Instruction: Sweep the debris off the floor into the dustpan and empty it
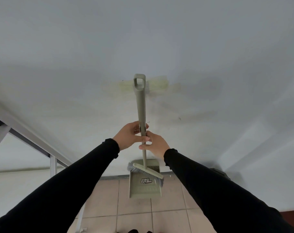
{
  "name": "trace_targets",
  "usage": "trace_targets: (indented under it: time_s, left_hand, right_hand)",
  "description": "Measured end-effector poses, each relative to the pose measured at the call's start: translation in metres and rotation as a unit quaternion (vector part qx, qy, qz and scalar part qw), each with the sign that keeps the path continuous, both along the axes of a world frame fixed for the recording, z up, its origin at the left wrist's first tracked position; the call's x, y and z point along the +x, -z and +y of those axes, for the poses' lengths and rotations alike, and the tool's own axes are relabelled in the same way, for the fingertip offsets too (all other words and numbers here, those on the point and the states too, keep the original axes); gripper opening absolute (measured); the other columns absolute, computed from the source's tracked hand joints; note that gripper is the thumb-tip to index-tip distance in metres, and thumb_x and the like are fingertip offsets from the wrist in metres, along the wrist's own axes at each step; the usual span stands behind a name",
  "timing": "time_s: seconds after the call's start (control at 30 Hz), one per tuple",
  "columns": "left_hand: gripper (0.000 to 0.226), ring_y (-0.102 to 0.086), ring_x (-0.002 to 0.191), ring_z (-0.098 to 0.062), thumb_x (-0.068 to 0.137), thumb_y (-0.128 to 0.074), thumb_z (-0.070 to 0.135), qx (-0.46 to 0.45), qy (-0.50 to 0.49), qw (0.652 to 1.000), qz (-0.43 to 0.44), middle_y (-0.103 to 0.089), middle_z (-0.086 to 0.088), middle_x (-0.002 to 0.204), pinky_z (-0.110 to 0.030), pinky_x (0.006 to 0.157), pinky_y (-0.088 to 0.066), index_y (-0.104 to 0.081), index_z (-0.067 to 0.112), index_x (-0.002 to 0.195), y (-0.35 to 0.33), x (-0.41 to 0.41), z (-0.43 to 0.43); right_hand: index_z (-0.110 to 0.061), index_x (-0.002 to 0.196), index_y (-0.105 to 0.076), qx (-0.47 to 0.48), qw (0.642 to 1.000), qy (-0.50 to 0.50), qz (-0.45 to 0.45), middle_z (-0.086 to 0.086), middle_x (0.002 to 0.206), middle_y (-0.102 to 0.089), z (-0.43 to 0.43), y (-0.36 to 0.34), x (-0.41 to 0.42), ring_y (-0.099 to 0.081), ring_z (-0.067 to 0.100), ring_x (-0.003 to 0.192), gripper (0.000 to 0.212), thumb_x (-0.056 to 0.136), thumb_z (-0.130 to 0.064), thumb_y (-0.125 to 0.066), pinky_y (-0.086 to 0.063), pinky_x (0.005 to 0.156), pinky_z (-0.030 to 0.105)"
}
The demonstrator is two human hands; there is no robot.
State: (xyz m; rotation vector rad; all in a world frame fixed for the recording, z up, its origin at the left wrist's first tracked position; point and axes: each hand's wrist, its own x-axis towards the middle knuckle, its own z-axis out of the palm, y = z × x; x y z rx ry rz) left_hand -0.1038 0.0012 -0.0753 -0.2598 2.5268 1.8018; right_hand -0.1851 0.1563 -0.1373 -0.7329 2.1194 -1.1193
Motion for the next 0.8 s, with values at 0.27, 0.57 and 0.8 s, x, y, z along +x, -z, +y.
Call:
trace_targets:
  time_s: [0.27,0.57,0.8]
  left_hand:
    - [0.048,-0.065,0.115,-0.010,0.080,-0.084,0.019,-0.021,-0.014,1.000,-0.002,-0.070,0.006,0.120,-0.037,0.110,-0.045,-0.063,0.035,0.120,0.000,0.007,0.003]
    - [0.039,-0.057,0.126,-0.009,0.087,-0.078,0.025,-0.075,-0.036,0.996,-0.012,-0.068,0.012,0.122,-0.033,0.109,-0.042,-0.064,0.031,0.122,0.001,0.021,-0.001]
    - [0.047,-0.056,0.127,-0.010,0.088,-0.077,0.029,-0.144,-0.040,0.989,-0.016,-0.064,0.008,0.131,-0.026,0.106,-0.041,-0.060,0.027,0.132,-0.014,0.036,-0.013]
  right_hand:
    - [-0.034,0.139,-0.052,0.050,0.999,-0.014,0.012,-0.006,0.134,-0.062,0.005,-0.004,0.004,-0.060,0.019,0.119,0.065,0.079,-0.044,-0.074,-0.048,0.104,0.039]
    - [-0.035,0.151,-0.040,0.087,0.995,-0.036,0.036,-0.001,0.142,-0.056,0.020,-0.018,0.006,-0.063,0.016,0.115,0.071,0.087,-0.047,-0.066,-0.044,0.107,0.035]
    - [-0.030,0.152,-0.039,0.086,0.994,-0.054,0.043,-0.005,0.144,-0.052,0.047,-0.052,0.001,-0.055,0.016,0.125,0.071,0.089,-0.043,-0.069,-0.041,0.103,0.028]
